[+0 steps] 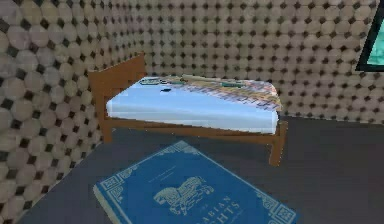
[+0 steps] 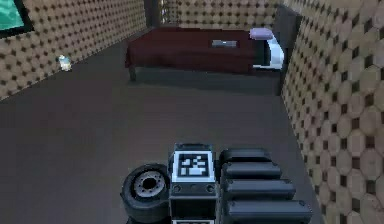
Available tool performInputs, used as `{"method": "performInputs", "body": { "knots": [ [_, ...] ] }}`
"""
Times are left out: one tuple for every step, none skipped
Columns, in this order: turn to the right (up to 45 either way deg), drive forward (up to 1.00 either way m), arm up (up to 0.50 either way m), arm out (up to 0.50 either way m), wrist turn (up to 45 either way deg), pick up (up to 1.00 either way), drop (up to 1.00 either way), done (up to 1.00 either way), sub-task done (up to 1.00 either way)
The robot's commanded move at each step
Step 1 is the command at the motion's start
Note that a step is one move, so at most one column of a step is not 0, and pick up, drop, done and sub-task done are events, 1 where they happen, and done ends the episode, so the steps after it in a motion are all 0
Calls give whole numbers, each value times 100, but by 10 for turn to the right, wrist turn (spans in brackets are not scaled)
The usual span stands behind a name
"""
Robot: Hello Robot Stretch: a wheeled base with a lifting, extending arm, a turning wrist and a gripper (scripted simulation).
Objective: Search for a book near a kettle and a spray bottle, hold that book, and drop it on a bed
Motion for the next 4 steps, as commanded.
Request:
{"method": "performInputs", "body": {
  "knots": [
    [0,20,0,0,0,0,0,0,0],
    [-60,0,0,0,0,0,0,0,0],
    [0,100,0,0,0,0,0,0,0],
    [-90,0,0,0,0,0,0,0,0]
  ]
}}
